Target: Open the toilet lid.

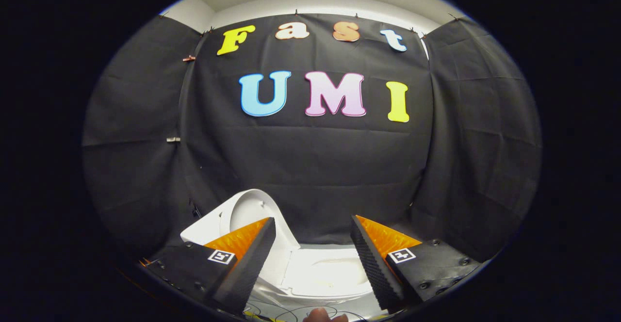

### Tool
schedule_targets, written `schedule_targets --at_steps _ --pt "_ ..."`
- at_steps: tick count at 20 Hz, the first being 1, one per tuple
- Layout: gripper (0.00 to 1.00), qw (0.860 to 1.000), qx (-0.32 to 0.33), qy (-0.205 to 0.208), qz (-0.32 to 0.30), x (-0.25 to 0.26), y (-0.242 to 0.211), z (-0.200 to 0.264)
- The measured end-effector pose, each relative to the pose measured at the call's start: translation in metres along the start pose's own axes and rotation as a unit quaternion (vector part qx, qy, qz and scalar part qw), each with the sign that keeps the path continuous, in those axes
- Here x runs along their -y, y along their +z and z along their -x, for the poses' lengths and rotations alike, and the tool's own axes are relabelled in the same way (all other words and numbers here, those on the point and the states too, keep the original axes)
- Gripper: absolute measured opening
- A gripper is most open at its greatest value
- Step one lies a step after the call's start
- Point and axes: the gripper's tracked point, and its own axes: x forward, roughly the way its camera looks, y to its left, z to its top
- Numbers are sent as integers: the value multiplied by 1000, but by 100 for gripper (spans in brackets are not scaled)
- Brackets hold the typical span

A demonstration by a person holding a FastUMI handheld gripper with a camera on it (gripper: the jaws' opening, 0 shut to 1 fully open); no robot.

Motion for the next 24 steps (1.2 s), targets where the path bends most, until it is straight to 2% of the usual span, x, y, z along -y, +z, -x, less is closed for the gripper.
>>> schedule_targets --at_steps 9,24 --pt "98 998 56 -16 -10 49 57 41" --pt "100 994 96 -37 -28 97 97 76"
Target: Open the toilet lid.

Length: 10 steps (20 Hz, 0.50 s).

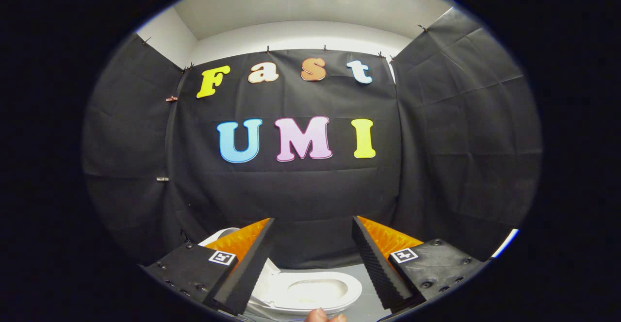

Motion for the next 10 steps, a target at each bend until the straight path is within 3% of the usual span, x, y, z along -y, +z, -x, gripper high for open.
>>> schedule_targets --at_steps 10 --pt "100 1000 -7 -3 4 4 -13 0"
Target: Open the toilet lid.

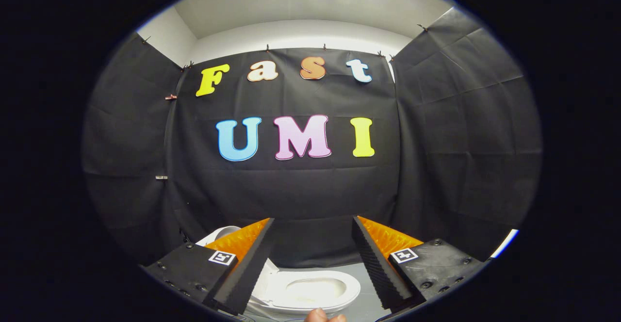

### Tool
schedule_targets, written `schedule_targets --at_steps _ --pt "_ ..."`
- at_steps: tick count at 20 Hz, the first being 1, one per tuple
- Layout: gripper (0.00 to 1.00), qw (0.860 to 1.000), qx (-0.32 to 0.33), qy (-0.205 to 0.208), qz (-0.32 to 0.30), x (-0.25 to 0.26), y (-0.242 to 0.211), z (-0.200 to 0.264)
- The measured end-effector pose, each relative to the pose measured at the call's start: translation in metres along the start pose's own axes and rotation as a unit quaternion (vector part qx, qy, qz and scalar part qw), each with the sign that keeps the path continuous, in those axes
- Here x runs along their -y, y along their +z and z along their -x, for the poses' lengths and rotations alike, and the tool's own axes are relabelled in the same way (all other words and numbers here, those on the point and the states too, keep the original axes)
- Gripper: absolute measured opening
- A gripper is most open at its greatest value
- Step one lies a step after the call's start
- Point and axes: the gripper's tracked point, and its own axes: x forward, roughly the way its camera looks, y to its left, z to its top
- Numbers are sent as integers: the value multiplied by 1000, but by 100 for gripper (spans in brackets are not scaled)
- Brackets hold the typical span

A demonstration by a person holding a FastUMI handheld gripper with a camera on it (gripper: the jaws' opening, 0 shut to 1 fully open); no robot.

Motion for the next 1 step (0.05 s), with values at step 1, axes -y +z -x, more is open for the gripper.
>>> schedule_targets --at_steps 1 --pt "100 1000 -1 1 1 -1 -2 0"
